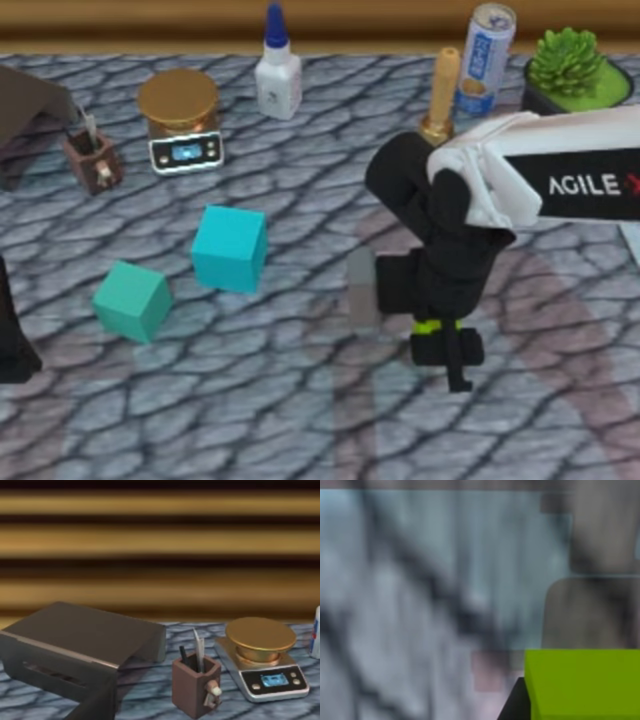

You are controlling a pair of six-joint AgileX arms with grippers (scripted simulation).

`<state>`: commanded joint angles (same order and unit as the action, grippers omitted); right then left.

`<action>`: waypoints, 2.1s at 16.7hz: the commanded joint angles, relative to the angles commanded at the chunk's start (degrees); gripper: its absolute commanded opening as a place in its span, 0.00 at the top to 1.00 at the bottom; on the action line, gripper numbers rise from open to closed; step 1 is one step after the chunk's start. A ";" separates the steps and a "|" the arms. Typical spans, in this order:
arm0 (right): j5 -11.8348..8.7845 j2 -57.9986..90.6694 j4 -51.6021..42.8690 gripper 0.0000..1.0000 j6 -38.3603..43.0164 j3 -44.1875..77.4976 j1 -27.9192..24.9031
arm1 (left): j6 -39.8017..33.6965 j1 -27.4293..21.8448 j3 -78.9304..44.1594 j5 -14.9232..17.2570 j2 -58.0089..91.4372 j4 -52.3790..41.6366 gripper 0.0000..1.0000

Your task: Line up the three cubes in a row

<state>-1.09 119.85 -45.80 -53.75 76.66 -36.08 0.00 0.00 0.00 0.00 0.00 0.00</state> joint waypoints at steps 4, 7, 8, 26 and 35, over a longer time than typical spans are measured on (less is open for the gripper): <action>0.00 0.00 0.00 0.17 0.00 0.00 0.00 | 0.00 0.00 0.00 0.00 0.00 0.00 0.00; 0.00 0.00 0.00 0.00 0.00 0.00 0.00 | 0.00 0.00 0.00 0.00 0.00 0.00 0.00; 0.00 0.00 0.00 0.00 0.00 0.00 0.00 | 0.00 0.00 0.00 0.00 0.00 0.00 0.00; -0.05 -6.10 -14.10 0.00 -0.39 8.03 -0.16 | 0.00 0.00 0.00 0.00 0.00 0.00 0.00; -1.33 -18.30 -5.63 0.00 4.44 -0.46 4.95 | 0.79 -1.74 -10.37 0.09 12.02 -7.25 0.00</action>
<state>-2.42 101.54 -51.43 -49.31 76.20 -31.13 0.79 -1.74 -10.37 0.09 12.02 -7.25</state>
